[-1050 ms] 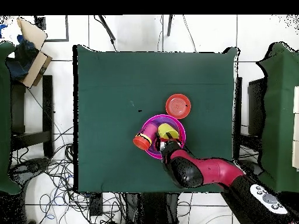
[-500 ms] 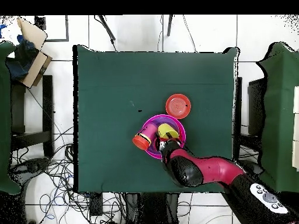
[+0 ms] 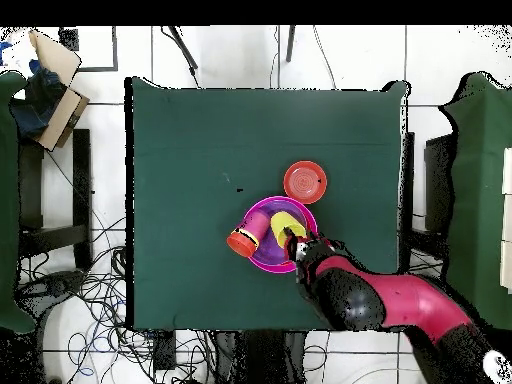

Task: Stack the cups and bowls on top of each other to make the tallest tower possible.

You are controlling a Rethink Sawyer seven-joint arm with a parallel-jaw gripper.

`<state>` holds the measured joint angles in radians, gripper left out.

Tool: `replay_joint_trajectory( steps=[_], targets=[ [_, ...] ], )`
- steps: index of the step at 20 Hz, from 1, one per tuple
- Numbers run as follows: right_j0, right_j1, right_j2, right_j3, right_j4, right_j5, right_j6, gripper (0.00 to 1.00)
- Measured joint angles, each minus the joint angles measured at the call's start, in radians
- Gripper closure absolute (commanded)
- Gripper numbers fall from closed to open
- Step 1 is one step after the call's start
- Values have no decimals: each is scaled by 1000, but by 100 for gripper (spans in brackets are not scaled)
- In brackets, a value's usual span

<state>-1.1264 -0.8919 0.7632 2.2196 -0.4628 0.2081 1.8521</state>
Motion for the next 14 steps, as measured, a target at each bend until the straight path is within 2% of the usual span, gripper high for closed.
replay_joint_trajectory(
  steps=[3, 8, 11, 14],
  targets=[
    [-67, -104, 68, 17, 72, 81, 0, 0],
    [-138, -232, 148, 23, 132, 169, 0, 0],
    [-125, -240, 151, 10, 115, 185, 0, 0],
    [-85, -206, 141, -17, 66, 185, 0, 0]
  ],
)
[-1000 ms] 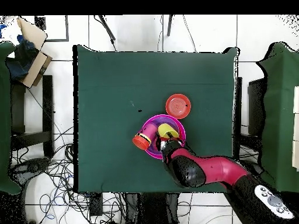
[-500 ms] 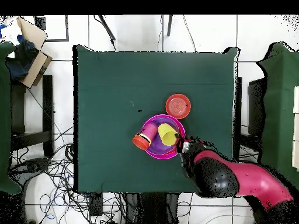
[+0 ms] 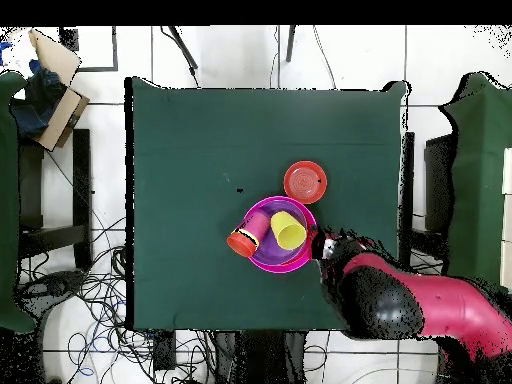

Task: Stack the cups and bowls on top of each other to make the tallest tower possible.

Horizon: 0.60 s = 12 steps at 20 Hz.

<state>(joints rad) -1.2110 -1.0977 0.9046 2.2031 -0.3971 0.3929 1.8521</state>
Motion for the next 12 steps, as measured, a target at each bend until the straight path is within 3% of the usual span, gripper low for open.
replay_joint_trajectory(
  steps=[7, 12],
  targets=[
    [108, 130, -42, -72, -138, -12, 0, 0],
    [153, 208, -53, -109, -179, -16, 0, 0]
  ],
)
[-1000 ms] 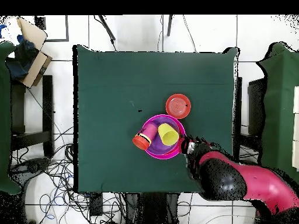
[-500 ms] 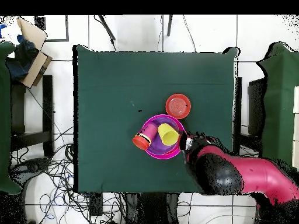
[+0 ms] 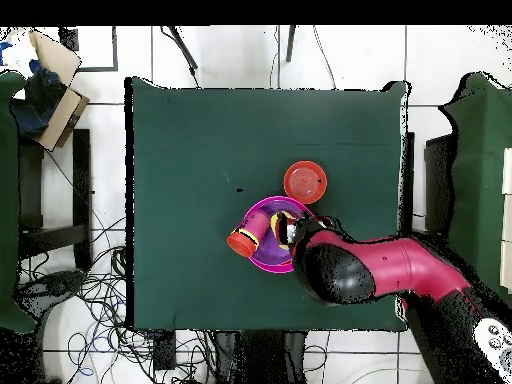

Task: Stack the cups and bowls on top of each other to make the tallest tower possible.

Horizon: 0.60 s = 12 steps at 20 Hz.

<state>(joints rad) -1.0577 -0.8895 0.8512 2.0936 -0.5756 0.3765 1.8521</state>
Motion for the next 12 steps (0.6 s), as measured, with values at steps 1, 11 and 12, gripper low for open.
replay_joint_trajectory(
  steps=[1, 11, 12],
  targets=[
    [7, 10, 0, -7, -3, 0, 0, 0],
    [40, 52, 0, -92, 0, 6, 0, 0],
    [43, 52, 0, -109, 0, 12, 0, 0]
  ],
)
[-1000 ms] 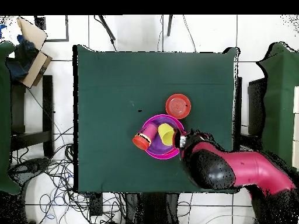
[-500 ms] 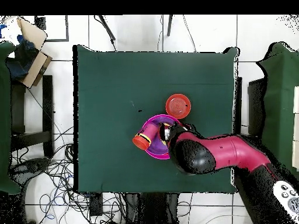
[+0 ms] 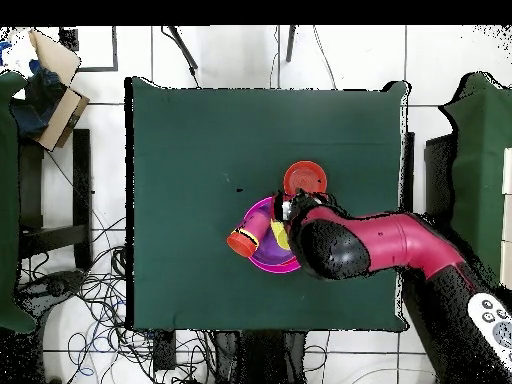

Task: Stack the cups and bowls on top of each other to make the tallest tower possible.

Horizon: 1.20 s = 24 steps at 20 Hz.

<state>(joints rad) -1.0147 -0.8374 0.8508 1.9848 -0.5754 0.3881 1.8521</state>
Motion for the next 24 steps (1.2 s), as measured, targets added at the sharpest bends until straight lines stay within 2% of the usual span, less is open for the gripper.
replay_joint_trajectory(
  steps=[7, 19, 24],
  targets=[
    [24, 15, -5, -73, -1, 10, 0, 0],
    [123, 140, -70, -201, -11, 10, 0, 0],
    [154, 179, -96, -222, -17, 10, 0, 0]
  ],
)
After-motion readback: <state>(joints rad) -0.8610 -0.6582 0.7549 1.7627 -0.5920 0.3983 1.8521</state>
